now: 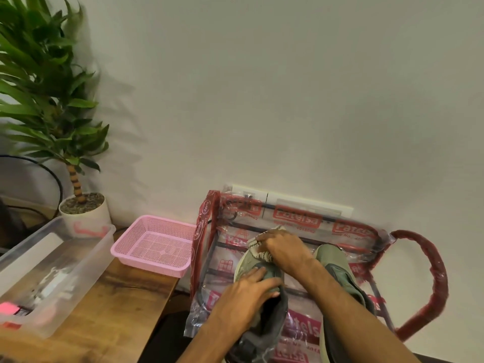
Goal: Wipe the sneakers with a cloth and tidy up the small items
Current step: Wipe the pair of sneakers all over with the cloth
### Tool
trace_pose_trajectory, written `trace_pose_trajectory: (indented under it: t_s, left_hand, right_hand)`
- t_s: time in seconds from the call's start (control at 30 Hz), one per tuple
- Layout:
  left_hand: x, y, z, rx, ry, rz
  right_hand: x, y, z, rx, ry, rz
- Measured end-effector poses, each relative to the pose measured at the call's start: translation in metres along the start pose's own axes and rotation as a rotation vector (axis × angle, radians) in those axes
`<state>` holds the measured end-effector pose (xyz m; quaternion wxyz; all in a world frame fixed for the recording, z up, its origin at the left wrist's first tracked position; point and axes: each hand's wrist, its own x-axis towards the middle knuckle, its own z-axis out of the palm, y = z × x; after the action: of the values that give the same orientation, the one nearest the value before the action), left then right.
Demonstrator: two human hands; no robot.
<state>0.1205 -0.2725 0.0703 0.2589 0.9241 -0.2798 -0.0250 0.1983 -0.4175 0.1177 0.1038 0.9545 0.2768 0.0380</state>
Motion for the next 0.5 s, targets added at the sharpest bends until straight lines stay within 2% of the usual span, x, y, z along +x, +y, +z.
trace_pose_trajectory:
  t_s: [0.17,0.33,0.5]
  left_hand:
    - [-0.004,0.003,0.001,0.018,-0.009,-0.011]
    - [-0.001,0.004,-0.003,0.053,-0.026,-0.024]
    - [-0.005,0.005,0.0,0.065,0.0,-0.038]
  right_hand:
    - [-0.005,-0.008,0.0,0.092,-0.04,-0.15]
    - [0.001,0.005,-0.001,0.03,-0.002,0.022]
    - [0.005,-0.011,0.002,0.108,-0.065,-0.151]
